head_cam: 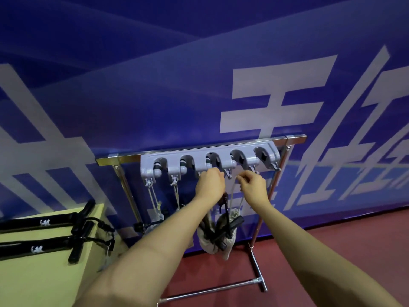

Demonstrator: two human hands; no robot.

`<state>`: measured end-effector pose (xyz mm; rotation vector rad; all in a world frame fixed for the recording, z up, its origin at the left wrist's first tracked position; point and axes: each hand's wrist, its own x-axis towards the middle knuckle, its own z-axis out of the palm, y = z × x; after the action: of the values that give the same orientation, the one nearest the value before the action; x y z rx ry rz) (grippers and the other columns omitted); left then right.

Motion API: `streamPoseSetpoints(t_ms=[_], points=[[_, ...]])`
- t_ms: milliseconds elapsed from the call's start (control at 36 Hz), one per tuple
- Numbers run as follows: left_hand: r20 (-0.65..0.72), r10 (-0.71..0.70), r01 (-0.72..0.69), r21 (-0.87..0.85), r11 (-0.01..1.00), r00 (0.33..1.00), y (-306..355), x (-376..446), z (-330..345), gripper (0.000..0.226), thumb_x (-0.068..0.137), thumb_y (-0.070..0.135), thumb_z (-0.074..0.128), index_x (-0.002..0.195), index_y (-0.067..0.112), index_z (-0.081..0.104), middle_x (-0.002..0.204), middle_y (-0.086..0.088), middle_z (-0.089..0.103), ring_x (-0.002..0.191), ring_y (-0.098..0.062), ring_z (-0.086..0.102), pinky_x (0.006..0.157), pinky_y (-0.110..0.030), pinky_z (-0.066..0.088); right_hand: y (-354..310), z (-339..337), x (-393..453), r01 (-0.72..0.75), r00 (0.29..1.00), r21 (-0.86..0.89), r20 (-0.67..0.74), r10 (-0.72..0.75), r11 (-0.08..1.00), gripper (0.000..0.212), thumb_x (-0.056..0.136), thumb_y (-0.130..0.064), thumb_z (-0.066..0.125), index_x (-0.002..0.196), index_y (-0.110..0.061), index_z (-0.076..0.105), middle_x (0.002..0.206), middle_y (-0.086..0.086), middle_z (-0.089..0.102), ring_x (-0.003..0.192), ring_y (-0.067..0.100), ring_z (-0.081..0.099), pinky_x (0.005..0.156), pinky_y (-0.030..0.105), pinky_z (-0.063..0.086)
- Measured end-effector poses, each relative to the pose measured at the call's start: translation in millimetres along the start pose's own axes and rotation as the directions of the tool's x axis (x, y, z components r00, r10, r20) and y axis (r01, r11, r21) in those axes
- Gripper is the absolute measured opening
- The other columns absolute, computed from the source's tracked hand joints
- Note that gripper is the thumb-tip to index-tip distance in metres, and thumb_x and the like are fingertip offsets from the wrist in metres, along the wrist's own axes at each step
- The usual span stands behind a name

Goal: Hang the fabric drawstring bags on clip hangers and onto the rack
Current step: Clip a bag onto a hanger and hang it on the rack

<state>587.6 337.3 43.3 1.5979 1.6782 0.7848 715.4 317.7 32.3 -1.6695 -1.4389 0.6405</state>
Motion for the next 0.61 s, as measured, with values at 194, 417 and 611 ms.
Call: streamPoseSetpoints(t_ms=[194, 417, 611], points=[[0.173, -0.019, 0.009, 0.058, 0.998, 0.985, 9, -5, 8, 0.029, 0.089, 0.01, 0.051, 0.118, 0.007, 0.055, 0.11, -0.013, 0.064, 0.098, -0.031, 0.063, 0.078, -0.032, 0.051, 4, 11, 6, 0.156, 0.987, 0.12, -0.06, -0.15, 0.98, 0.011, 0.092, -0.008, 0.058, 0.093, -0.006, 0.069, 0.081, -0.004, 0.062, 0.074, -0.002, 0.056, 0.066, 0.004, 0.038], [0.231, -0.064, 0.118, -0.23, 0.966, 0.971, -4, 4, 7, 0.013, 0.089, 0.015, 0.061, 0.097, 0.014, 0.051, 0.093, -0.004, 0.062, 0.077, -0.016, 0.058, 0.063, -0.025, 0.046, 3, 9, 13, 0.187, 0.982, 0.196, -0.026, -0.186, 0.962, 0.011, 0.091, -0.005, 0.058, 0.089, -0.007, 0.069, 0.076, -0.008, 0.06, 0.07, -0.007, 0.055, 0.065, 0.006, 0.04], [0.366, -0.072, 0.214, -0.364, 0.907, 0.928, 7, -3, 12, 0.029, 0.092, 0.007, 0.053, 0.111, 0.011, 0.031, 0.1, -0.007, 0.058, 0.067, -0.012, 0.058, 0.055, -0.021, 0.045, 3, 3, 10, 0.16, 0.987, 0.223, -0.014, -0.161, 0.962, 0.013, 0.09, -0.002, 0.057, 0.085, -0.008, 0.067, 0.079, -0.005, 0.062, 0.076, 0.006, 0.058, 0.069, 0.016, 0.046]])
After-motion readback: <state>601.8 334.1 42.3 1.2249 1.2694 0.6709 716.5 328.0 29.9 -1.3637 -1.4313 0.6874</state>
